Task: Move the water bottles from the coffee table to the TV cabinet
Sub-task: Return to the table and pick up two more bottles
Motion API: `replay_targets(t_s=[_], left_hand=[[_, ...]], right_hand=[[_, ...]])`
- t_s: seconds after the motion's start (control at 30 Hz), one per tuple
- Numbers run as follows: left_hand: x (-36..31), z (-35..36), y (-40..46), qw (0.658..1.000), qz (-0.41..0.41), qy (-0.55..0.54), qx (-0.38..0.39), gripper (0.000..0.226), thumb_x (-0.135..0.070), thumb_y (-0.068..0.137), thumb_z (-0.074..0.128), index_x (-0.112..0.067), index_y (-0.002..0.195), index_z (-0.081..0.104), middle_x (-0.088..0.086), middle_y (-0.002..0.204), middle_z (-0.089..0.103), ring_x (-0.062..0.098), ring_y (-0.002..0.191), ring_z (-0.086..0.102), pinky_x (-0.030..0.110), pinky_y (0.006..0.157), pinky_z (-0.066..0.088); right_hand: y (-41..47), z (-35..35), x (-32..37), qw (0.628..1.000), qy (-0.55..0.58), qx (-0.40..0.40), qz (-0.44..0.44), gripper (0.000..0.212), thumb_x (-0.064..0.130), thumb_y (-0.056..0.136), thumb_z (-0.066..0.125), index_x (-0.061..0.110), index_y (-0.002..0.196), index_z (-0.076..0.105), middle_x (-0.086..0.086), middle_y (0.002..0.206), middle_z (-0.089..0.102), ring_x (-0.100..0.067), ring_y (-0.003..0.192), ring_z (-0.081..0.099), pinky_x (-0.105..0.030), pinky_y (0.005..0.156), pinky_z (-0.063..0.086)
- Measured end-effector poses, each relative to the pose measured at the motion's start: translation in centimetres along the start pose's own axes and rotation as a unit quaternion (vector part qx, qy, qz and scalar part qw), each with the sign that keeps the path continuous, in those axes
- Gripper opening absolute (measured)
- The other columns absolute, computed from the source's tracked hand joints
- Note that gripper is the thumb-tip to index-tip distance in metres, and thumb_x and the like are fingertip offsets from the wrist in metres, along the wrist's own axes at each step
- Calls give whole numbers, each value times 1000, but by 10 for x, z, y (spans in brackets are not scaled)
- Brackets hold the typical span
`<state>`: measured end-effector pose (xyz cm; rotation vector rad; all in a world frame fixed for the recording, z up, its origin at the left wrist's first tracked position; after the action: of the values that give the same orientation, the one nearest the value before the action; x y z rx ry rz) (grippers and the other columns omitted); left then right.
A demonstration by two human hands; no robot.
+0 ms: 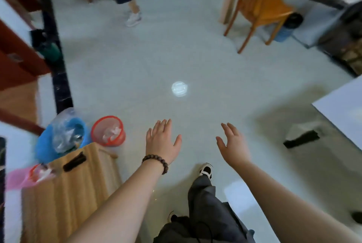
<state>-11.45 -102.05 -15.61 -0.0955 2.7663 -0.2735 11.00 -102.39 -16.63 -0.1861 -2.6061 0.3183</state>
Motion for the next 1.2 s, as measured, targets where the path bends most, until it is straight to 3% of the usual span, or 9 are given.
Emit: replay_targets(t_s=[0.43,0.87,1.2], left_hand=[[-221,62,129,972,220,35,79,61,-44,94,39,-18,148,25,-1,157,26,17,147,14,42,119,10],[-499,96,323,947,302,65,85,62,-43,94,41,-16,148,27,1,155,29,18,146,17,42,118,13],[-643,130,414,912,388,82,105,62,-45,94,42,-16,147,28,0,155,30,18,145,18,43,118,14]], right_hand=[[51,-92,-161,967,73,-140,199,53,31,96,49,16,145,37,-7,155,32,-24,143,26,-35,113,25],[216,-260,-331,924,130,-216,286,53,27,96,47,17,146,34,-5,155,30,-21,144,24,-34,114,23],[299,-319,-413,885,178,-250,350,53,31,98,44,19,148,32,-1,157,26,-17,146,19,-35,115,24]])
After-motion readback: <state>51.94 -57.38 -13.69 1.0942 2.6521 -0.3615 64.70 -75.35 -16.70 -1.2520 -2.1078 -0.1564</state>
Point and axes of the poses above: each hand's wrist, its own y-axis towards the middle knuckle, its own z-axis out of the palm, x = y × z, the point moved 2 cm from there along y, towards the middle knuckle
